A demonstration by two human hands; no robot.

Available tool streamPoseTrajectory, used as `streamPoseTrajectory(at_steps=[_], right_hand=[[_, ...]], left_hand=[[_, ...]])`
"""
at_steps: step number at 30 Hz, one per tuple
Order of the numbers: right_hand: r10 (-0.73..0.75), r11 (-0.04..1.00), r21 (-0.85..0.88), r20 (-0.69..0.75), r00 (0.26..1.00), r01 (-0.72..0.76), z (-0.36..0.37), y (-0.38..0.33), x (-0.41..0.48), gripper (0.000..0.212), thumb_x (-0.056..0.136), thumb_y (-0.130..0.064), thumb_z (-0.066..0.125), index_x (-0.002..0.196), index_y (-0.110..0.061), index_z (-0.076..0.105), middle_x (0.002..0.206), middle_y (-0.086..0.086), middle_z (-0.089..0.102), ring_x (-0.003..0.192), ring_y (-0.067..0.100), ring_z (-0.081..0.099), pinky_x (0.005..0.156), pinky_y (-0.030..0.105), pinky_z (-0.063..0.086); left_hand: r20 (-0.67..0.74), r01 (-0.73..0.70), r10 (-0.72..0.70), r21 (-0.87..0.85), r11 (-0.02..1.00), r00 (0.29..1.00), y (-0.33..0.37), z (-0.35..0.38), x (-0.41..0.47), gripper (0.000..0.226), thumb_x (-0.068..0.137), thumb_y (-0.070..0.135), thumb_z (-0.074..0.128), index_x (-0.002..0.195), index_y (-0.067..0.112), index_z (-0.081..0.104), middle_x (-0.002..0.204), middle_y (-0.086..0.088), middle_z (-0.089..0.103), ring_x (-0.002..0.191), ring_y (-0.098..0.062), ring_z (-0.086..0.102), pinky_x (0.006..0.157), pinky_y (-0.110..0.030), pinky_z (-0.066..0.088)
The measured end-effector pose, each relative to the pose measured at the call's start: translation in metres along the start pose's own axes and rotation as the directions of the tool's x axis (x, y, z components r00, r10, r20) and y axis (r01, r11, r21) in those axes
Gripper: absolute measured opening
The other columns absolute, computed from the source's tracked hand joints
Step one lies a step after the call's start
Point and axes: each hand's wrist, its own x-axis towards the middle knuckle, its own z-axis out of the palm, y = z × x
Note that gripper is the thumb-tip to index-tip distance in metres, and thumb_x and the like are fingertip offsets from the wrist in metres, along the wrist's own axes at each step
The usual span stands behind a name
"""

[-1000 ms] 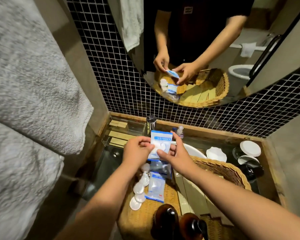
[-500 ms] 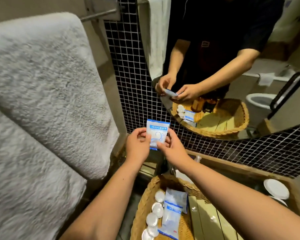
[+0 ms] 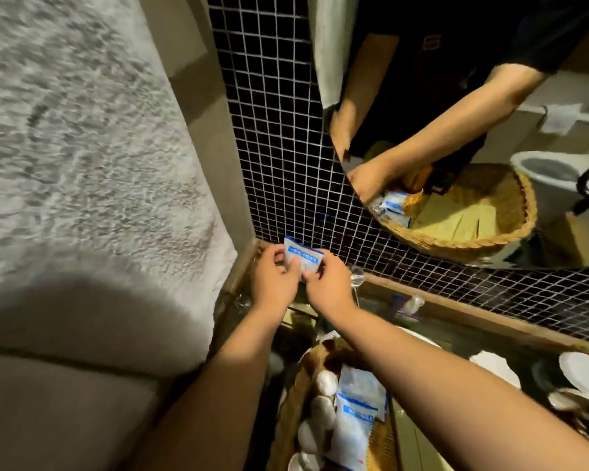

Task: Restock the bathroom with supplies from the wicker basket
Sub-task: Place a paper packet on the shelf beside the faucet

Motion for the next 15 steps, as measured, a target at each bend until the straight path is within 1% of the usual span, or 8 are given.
streamPoseTrajectory(at_steps=[2,3,4,6,7,9,13,15], right_hand=[[0.058,0.998,0.02,-0.027,0.998,-0.057,0.011,0.012,0.001,0.036,0.083,0.004,0.057,0.116,-0.008,0.063,0.106,0.011,0.067,0.095,0.022,0.058,0.079,0.022,0.039],[0.083,0.996,0.042,-0.036,0.996,-0.082,0.017,0.018,0.002,0.034,0.084,0.004,0.057,0.115,-0.01,0.062,0.104,0.006,0.065,0.094,0.02,0.057,0.075,0.017,0.033],[0.11,0.992,0.064,-0.033,0.993,-0.107,0.023,0.023,0.005,0.033,0.087,0.002,0.056,0.116,-0.013,0.06,0.103,0.002,0.062,0.095,0.019,0.058,0.073,0.014,0.031],[0.171,0.982,0.084,-0.011,0.985,-0.17,0.03,0.032,0.01,0.034,0.093,-0.004,0.054,0.123,-0.018,0.053,0.11,-0.002,0.059,0.1,0.016,0.058,0.077,0.014,0.033],[0.191,0.978,0.081,-0.003,0.982,-0.19,0.034,0.036,0.012,0.037,0.094,-0.007,0.053,0.128,-0.02,0.05,0.116,0.0,0.06,0.102,0.015,0.057,0.081,0.016,0.035],[0.209,0.976,0.068,0.008,0.978,-0.209,0.041,0.044,0.016,0.043,0.095,-0.011,0.052,0.137,-0.02,0.045,0.127,0.005,0.06,0.11,0.019,0.058,0.089,0.023,0.039],[0.247,0.966,0.054,0.091,0.965,-0.252,0.049,0.055,0.016,0.053,0.094,-0.009,0.049,0.145,-0.019,0.04,0.138,0.008,0.05,0.113,0.015,0.05,0.092,0.022,0.035],[0.268,0.96,0.047,0.128,0.955,-0.276,0.051,0.059,0.014,0.061,0.091,-0.006,0.051,0.149,-0.018,0.036,0.143,0.008,0.045,0.112,0.011,0.043,0.094,0.021,0.032]], left_hand=[[0.031,0.048,-0.047,-0.013,0.999,0.998,-0.015,0.009,0.008,0.026,0.089,0.012,0.07,0.114,0.014,0.064,0.11,-0.006,0.072,0.097,-0.017,0.069,0.089,-0.035,0.056],[0.038,0.079,-0.078,-0.024,0.997,0.996,-0.023,0.013,0.012,0.027,0.09,0.012,0.07,0.116,0.011,0.064,0.111,-0.008,0.072,0.099,-0.019,0.069,0.092,-0.037,0.056],[0.038,0.097,-0.096,-0.029,0.995,0.995,-0.03,0.018,0.017,0.027,0.091,0.015,0.07,0.117,0.01,0.064,0.111,-0.009,0.072,0.097,-0.019,0.07,0.089,-0.033,0.056],[0.039,0.112,-0.111,-0.016,0.994,0.993,-0.04,0.026,0.022,0.028,0.091,0.021,0.071,0.117,0.013,0.065,0.11,-0.007,0.072,0.089,-0.012,0.069,0.077,-0.016,0.054],[0.052,0.126,-0.124,-0.019,0.992,0.991,-0.044,0.029,0.024,0.029,0.091,0.024,0.071,0.118,0.014,0.064,0.11,-0.005,0.071,0.088,-0.01,0.068,0.075,-0.014,0.053],[0.096,0.152,-0.15,-0.013,0.988,0.984,-0.05,0.033,0.027,0.033,0.092,0.029,0.07,0.121,0.016,0.064,0.112,-0.002,0.07,0.094,-0.011,0.069,0.079,-0.022,0.055],[0.115,0.167,-0.175,0.081,0.983,0.978,-0.056,0.035,0.023,0.035,0.093,0.042,0.065,0.12,0.021,0.063,0.109,0.006,0.068,0.097,-0.01,0.066,0.069,-0.012,0.048],[0.115,0.17,-0.18,0.092,0.981,0.977,-0.061,0.037,0.021,0.032,0.093,0.041,0.065,0.118,0.021,0.064,0.11,0.002,0.069,0.098,-0.014,0.067,0.076,-0.023,0.055]])
